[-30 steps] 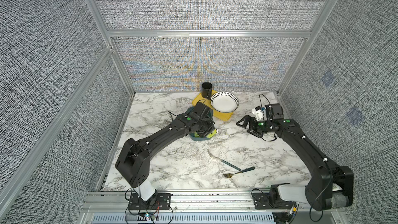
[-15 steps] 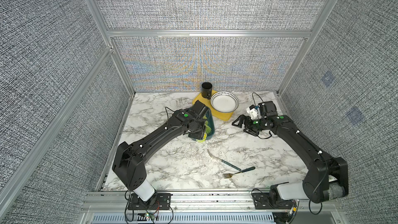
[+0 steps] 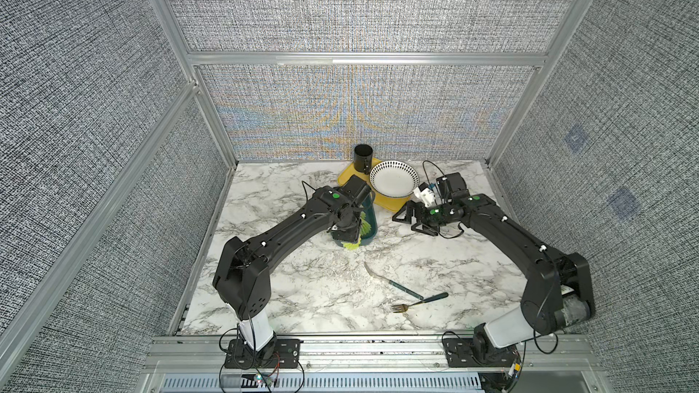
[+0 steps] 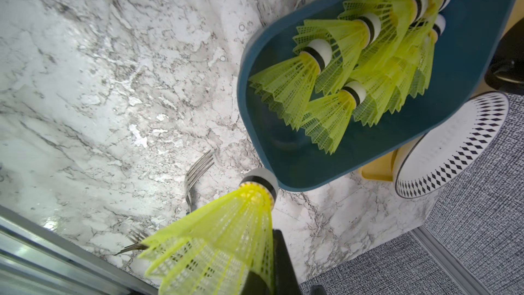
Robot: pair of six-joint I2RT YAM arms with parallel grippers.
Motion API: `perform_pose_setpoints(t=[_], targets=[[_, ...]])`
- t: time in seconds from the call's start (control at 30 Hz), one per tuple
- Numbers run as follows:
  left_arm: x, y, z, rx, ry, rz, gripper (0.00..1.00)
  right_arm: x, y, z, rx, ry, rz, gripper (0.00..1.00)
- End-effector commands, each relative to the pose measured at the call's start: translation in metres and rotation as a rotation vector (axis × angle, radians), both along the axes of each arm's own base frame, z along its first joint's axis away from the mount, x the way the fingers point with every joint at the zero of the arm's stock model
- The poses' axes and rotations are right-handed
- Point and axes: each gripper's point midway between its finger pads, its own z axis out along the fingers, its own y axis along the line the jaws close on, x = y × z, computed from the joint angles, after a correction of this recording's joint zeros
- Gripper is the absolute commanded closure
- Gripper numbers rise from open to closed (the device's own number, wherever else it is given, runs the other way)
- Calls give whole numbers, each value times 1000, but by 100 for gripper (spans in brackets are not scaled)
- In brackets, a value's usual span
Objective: Put the shuttlecocks into the storage box
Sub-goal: Place the shuttlecock in the storage box.
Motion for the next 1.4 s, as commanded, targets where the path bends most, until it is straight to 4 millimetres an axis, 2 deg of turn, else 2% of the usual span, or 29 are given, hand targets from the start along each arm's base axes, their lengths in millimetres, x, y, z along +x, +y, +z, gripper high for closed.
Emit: perform_pose_setpoints(t=[0.0, 0.17, 0.47, 0.83, 1.0, 1.2, 1.37], targets=[[7, 9, -5, 28, -22, 71, 98, -2, 4, 1, 19, -7, 19, 1], [17, 6, -15, 33, -26, 91, 98, -4, 4, 0, 19, -4, 17, 1], [23, 7, -20, 46, -24, 108, 98, -6, 2, -3, 13, 1, 15, 1], [21, 11, -28, 91, 31, 109, 98, -4, 2, -5, 8, 3, 8, 1], [23, 12, -20, 102, 30, 98, 98, -5, 1, -6, 2, 6, 7, 1], [17, 6, -33, 95, 91, 82, 98, -3, 1, -7, 2, 6, 3, 1], [19, 10, -37, 118, 100, 83, 98, -3, 1, -9, 2, 11, -1, 1]])
